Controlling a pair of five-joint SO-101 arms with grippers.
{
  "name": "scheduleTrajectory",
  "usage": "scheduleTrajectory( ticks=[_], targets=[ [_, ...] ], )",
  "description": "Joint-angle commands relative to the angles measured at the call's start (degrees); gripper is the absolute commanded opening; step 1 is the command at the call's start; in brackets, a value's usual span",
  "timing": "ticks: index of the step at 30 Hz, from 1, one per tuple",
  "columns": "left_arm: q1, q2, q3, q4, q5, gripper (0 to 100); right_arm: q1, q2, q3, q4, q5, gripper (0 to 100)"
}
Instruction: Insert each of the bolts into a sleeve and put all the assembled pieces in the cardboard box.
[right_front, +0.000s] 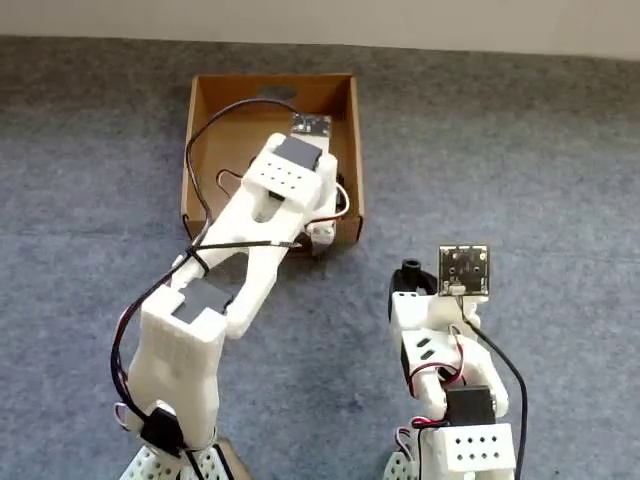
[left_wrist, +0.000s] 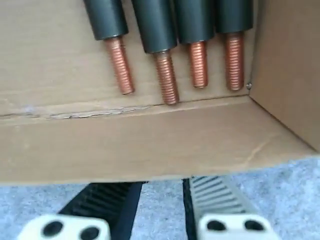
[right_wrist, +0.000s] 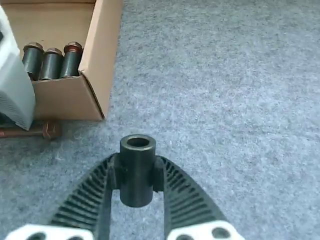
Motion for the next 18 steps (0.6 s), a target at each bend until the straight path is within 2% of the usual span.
scheduleTrajectory(
  ticks=[1,5,7,9,18],
  targets=[
    [-1.19,-0.66,0.4,0.35,-0.09,12,-0.48,-0.66,-0.48,-0.75,-0.26,0.5],
    [-2.07,-0.66,2.77,0.26,-7.65,11,-0.48,-0.66,-0.48,-0.75,-0.26,0.5],
    [-2.15,-0.66,4.18,-1.85,-9.76,8,-0.48,-0.66,-0.48,-0.75,-0.26,0.5],
    [-1.98,-0.66,5.76,-4.75,-10.37,5,-0.48,-0.66,-0.48,-0.75,-0.26,0.5],
    [-1.63,-1.19,12.62,-15.03,-11.08,6,-0.48,-0.66,-0.48,-0.75,-0.26,0.5]
  ],
)
